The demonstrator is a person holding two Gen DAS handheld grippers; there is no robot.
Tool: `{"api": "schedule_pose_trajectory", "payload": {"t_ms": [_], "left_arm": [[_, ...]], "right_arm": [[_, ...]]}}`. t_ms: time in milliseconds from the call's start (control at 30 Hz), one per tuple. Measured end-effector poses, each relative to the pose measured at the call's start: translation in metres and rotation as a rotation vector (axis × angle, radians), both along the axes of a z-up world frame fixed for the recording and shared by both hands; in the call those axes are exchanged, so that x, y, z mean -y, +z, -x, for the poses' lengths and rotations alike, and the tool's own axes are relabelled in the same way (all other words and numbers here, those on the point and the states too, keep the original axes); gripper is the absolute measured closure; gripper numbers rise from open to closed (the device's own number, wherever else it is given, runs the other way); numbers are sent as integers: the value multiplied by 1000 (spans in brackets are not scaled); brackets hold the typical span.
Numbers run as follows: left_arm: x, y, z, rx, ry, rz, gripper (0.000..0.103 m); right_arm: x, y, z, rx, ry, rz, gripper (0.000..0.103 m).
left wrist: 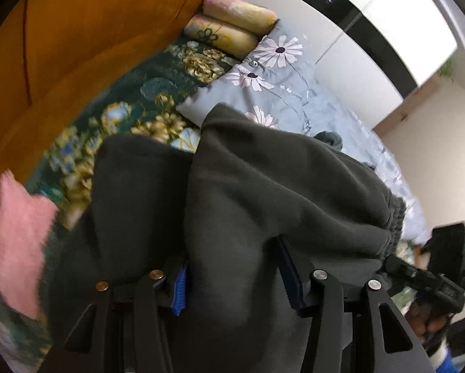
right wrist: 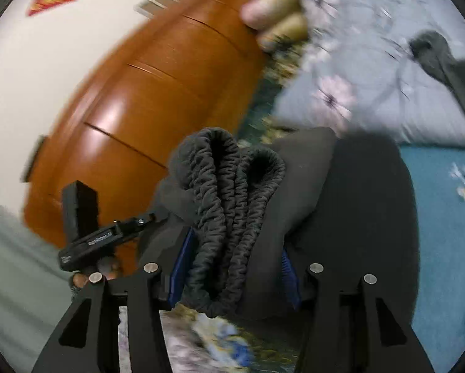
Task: Fold clothes
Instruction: 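Carry the folded sweatpants with both tools toward the wooden headboard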
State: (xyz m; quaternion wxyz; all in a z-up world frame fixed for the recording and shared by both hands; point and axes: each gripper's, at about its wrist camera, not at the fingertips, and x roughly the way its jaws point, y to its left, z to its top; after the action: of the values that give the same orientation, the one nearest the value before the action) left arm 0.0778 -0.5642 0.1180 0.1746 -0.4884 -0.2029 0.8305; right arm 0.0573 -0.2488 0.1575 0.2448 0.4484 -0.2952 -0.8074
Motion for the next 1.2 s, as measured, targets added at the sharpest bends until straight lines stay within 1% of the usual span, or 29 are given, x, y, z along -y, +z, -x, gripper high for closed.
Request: {"api": "schedule_pose_trajectory", "payload": {"t_ms": [33,67,133,167,200,267,367,433,533,633,733,800,867,900,933,1000,1033,1100,1200], "left_arm": [[0,0,-1,-10,4,-19,49],[-1,2,-2,-23,0,-16,49],[-5,11,-3,-46,-1,16,48],[-7,16,-5,-58,0,34,49],[-8,21,-6,-69,1,52,50],[-11,29,-8,-88,3,85,50],[-12,32,-12,-97,10,130,50],[-10,30,-10,-98,28,133,50],[-4,34,-11,-105,59,130,50],[-2,53,-21,-169,84,150,50],[-11,71,-32,-230,63,148,49],[-25,75,-40,-256,15,146,48],[-42,70,-43,-274,-30,200,48],[-50,64,-42,-274,-46,239,48],[-55,54,-37,-254,-54,266,48],[-60,31,-23,-191,-61,285,48],[-61,22,-19,-173,-61,287,48],[-62,14,-14,-168,-56,282,48],[-68,15,-11,-185,-55,307,48]], "right_arm": [[-3,-5,0,8,-8,3,50],[-8,-8,0,10,-16,11,50],[-14,-8,0,15,-23,20,50],[-15,-7,1,17,-23,21,50],[-15,-6,1,17,-18,15,48],[-15,1,4,4,3,-22,48],[-16,11,1,-14,29,-86,48],[-17,17,-2,-32,37,-128,48],[-28,31,-9,-86,15,-187,48],[-39,54,-10,-146,-33,-243,47],[-21,77,-8,-213,27,-231,47],[-1,84,-5,-254,91,-217,48],[19,83,1,-278,158,-208,48],[28,79,5,-277,177,-220,48],[32,71,10,-258,176,-245,48],[38,51,24,-208,161,-298,48],[39,42,29,-191,155,-310,48],[39,29,36,-168,145,-313,48],[36,23,42,-157,127,-301,48]]}}
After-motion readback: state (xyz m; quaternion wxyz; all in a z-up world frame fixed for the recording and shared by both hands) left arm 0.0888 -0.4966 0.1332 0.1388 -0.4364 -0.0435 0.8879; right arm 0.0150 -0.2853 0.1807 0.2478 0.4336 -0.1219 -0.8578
